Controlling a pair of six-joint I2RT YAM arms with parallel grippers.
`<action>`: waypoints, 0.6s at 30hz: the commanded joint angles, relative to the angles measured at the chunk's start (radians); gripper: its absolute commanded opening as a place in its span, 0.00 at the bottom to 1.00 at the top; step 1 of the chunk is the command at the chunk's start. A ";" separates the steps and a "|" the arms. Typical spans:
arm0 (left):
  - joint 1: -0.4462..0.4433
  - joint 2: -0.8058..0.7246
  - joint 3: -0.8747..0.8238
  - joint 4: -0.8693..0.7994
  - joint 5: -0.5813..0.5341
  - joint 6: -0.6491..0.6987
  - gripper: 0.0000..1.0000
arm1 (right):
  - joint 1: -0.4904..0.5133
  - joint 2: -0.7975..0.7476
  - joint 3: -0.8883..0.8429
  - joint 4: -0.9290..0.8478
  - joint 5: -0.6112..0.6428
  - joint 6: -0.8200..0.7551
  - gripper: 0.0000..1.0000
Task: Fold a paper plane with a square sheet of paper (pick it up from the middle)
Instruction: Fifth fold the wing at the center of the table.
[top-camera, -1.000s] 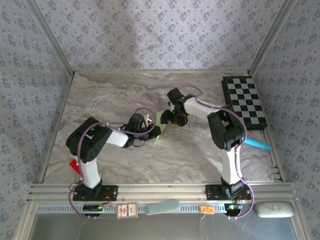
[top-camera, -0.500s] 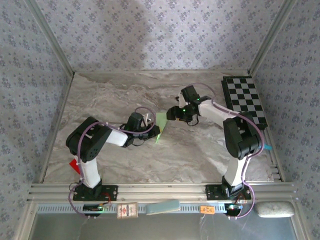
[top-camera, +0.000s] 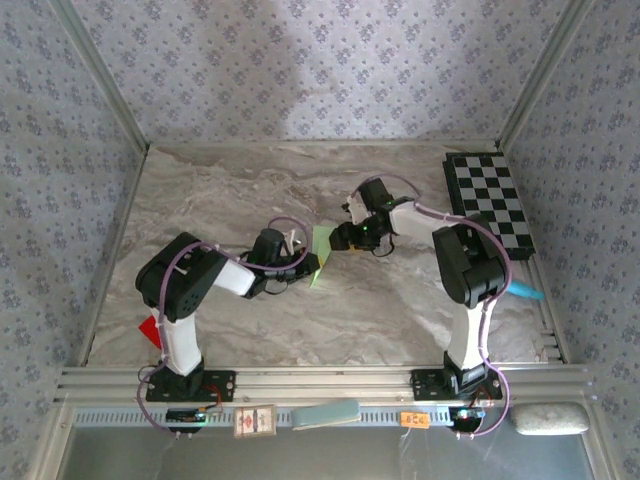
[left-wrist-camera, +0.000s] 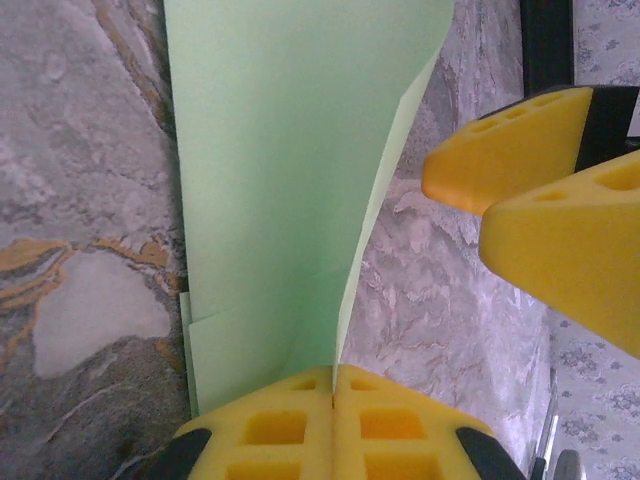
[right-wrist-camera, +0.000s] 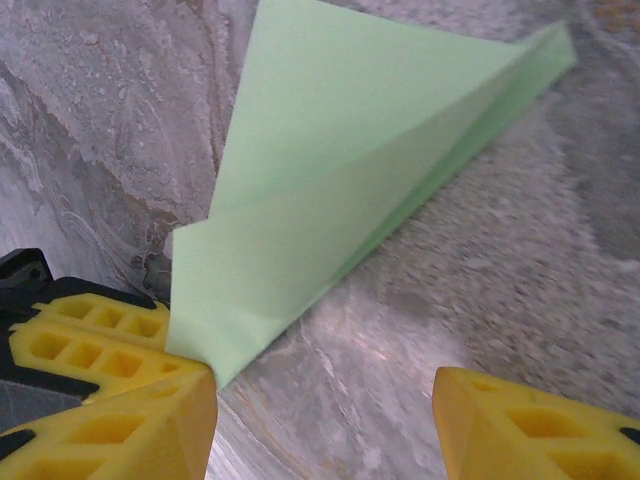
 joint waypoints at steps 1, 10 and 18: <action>0.004 0.014 -0.008 0.047 0.019 -0.006 0.00 | 0.018 0.016 0.052 -0.021 -0.012 -0.022 0.61; 0.005 0.022 -0.017 0.064 0.016 -0.011 0.00 | 0.036 0.064 0.090 -0.034 0.047 -0.007 0.60; 0.004 0.030 -0.021 0.077 0.013 -0.017 0.00 | 0.058 0.112 0.127 -0.067 0.078 -0.007 0.61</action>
